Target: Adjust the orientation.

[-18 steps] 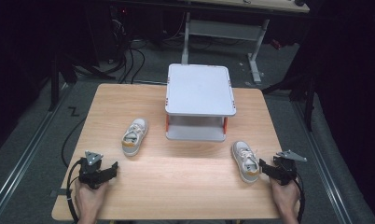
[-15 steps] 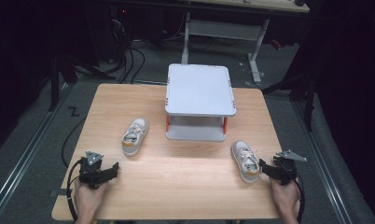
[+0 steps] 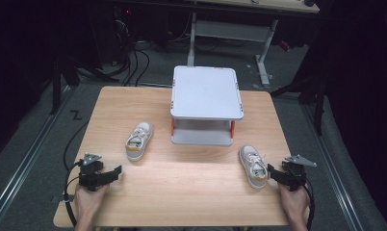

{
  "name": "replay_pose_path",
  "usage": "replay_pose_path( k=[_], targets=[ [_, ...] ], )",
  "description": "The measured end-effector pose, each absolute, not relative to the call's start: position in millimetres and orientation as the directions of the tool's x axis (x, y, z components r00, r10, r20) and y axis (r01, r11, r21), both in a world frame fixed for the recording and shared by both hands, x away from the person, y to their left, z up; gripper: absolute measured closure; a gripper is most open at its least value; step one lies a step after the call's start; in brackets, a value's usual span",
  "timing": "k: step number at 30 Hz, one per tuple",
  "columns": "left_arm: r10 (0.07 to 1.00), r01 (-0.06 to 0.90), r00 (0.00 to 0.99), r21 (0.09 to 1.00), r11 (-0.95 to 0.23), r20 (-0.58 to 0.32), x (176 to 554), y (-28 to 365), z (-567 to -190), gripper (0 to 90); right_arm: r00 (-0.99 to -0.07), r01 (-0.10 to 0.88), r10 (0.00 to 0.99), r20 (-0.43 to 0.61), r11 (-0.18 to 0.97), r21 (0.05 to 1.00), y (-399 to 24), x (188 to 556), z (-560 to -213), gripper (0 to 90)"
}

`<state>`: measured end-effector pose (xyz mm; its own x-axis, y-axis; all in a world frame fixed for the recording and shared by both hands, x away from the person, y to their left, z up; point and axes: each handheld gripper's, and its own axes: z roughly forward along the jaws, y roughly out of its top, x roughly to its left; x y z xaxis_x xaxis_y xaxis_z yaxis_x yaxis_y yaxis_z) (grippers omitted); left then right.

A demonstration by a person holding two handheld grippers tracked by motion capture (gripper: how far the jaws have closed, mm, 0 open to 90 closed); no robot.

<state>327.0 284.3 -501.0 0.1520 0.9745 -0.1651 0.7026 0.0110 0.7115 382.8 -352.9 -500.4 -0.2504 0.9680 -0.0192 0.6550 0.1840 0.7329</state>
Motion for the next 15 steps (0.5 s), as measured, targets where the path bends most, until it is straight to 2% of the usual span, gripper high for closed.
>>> replay_pose_path(
  k=[5,8,10,12,15],
  targets=[
    [0.975,0.700,0.149,0.714,0.013,-0.163,327,285,-495,19.2,-0.254,0.654,0.967,-0.020,0.186,0.733,-353,383,-500,35.0],
    [0.974,0.671,0.178,0.741,-0.015,-0.141,320,280,-476,19.5,-0.257,0.654,0.966,-0.019,0.188,0.733,-353,383,-500,35.0],
    [0.972,0.666,0.189,0.745,-0.022,-0.141,319,279,-469,20.5,-0.259,0.653,0.966,-0.021,0.191,0.733,-353,383,-500,35.0],
    [0.972,0.670,0.192,0.742,-0.029,-0.135,322,276,-455,26.4,-0.264,0.651,0.964,-0.020,0.194,0.734,-352,382,-500,36.3],
    [0.971,0.662,0.207,0.748,-0.047,-0.122,329,269,-439,29.6,-0.266,0.651,0.964,-0.020,0.195,0.734,-352,382,-500,36.5]
  ],
)
